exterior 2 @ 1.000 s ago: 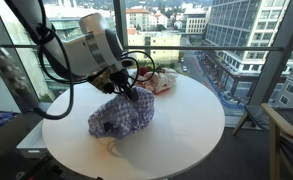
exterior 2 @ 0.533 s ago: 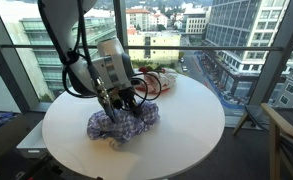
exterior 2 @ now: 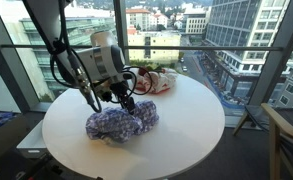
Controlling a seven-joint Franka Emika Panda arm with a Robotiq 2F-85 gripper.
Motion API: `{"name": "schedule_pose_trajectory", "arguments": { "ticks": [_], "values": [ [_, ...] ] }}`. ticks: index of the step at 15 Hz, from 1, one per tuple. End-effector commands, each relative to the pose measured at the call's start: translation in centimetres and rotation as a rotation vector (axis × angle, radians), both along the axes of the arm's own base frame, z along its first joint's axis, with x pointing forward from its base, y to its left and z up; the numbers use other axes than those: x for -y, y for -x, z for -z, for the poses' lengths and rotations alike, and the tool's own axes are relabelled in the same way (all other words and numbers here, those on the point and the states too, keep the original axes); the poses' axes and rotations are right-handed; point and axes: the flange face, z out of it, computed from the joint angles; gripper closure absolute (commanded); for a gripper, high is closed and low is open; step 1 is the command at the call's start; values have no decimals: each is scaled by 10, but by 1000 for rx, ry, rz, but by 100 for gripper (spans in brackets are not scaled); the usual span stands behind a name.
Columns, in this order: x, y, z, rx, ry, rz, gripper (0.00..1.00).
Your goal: Use the blue cloth to cover the flashlight
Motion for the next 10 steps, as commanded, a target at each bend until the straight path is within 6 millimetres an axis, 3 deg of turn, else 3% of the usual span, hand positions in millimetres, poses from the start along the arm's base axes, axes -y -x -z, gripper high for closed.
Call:
{"name": "schedule_pose_trajectory", "arguments": {
  "ticks": [1,4,10],
  "values": [
    [-15,21,-40,5,-16,-3,0],
    [-25,30,-69,17,-57,-6,0],
    [-28,47,-115,50,-20,-15,0]
  ]
}}
